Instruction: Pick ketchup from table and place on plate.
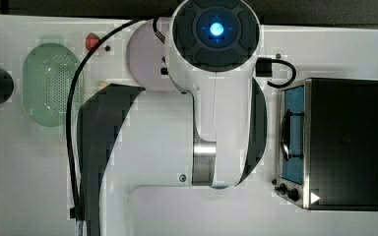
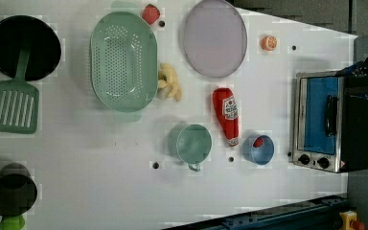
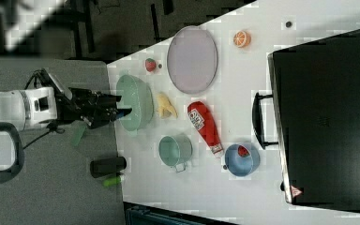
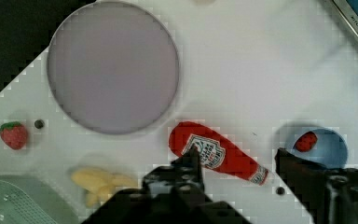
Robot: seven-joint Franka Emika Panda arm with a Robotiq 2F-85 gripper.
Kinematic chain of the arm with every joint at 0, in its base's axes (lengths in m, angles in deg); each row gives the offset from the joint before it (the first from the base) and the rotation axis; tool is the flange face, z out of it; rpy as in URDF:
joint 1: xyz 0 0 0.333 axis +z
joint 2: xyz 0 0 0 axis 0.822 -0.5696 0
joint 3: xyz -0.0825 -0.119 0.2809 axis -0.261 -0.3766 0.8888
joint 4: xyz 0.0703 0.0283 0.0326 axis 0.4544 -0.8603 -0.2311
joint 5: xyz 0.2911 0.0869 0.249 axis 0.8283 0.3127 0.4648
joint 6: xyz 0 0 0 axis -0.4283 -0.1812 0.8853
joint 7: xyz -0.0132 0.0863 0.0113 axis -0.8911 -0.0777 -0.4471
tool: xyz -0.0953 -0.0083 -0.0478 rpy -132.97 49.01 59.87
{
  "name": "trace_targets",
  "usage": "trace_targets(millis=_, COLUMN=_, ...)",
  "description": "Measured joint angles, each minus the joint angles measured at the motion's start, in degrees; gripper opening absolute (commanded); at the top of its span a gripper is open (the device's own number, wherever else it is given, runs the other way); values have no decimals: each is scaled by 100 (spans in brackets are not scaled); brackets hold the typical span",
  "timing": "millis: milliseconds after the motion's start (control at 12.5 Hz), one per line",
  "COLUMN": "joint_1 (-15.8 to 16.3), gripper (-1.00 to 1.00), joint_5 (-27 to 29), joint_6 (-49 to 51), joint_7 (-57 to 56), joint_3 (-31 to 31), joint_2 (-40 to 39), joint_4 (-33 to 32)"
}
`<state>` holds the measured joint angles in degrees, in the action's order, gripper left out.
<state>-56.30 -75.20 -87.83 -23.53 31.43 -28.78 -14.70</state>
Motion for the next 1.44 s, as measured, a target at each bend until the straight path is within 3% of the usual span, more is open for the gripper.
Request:
trace_targets(millis=240, joint_1=-370, gripper=99, joint_5=-6, joint_6=674, joint_7=0, joint_3=128, joint_2=763, joint_4=-722)
trace_targets(millis=640, joint_1=-451, gripper=100, joint_5=-4, joint_6=359, joint_7=-53, joint_3=43, joint_2=1009, joint_4=-498)
trace_targets(millis=1040, joint_1=-408, gripper=100, joint_5=-31, joint_6=78, joint_7=-1031, joint_3=311, joint_2=223, joint_4=-526)
trace_targets(millis=1440, joint_1=-178, gripper=100, joint_5=75, joint_6=-619, joint_7=-2734, joint_3=431, joint_2=-356, joint_4=-1348)
